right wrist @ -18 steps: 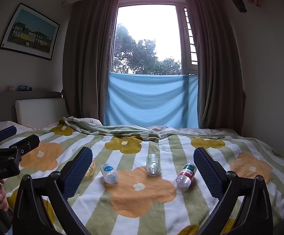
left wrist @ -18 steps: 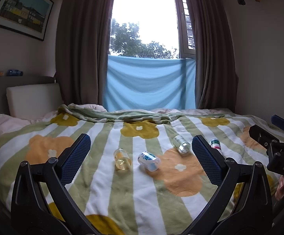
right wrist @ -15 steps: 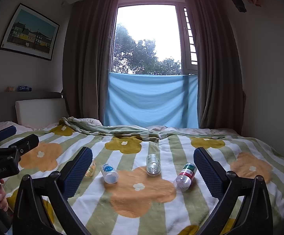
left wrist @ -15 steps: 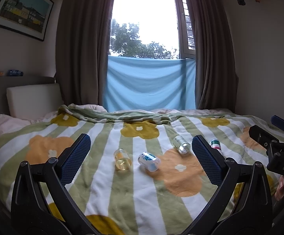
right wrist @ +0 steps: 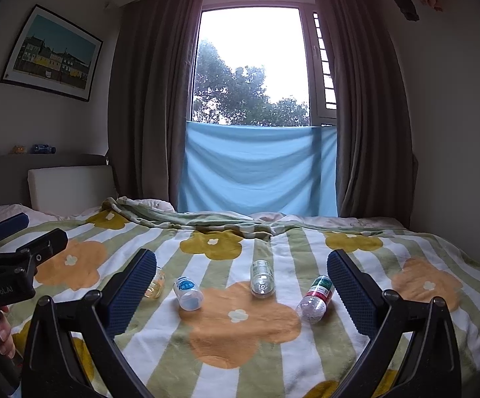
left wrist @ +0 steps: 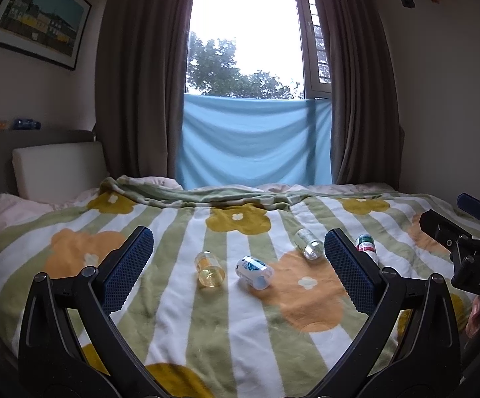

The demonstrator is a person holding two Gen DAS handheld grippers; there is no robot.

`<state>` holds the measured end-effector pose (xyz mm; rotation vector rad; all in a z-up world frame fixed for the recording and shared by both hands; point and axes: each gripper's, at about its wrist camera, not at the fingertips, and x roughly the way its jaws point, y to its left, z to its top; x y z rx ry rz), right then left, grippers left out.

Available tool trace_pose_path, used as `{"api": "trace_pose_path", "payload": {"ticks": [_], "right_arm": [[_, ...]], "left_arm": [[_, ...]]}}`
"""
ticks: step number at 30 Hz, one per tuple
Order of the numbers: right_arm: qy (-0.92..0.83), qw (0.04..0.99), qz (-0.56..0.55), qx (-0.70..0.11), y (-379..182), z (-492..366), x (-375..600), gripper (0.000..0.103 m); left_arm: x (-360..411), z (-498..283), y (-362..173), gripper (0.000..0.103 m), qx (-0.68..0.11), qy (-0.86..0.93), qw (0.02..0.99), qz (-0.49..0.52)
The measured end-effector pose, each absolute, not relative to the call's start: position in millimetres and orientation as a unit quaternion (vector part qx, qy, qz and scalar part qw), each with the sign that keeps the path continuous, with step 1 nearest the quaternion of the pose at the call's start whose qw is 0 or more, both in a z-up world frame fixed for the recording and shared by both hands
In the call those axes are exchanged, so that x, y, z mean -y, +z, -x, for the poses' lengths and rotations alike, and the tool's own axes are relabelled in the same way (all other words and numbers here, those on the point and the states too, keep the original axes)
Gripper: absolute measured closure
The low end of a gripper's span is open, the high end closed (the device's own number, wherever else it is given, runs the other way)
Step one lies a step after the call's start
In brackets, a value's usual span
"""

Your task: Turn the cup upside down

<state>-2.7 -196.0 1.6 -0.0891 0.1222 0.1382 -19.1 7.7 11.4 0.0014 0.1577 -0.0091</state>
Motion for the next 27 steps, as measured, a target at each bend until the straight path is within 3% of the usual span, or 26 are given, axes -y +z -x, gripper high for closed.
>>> {"api": "trace_pose_path", "payload": {"ticks": [27], "right_arm": [[0.071, 0.993, 0.056, -0.071, -4.4, -3.5, 185.9, 0.000]], "left_arm": [[-13.7, 13.6, -0.8, 0.000, -0.094, -0.006, 0.996, 0.006]]}}
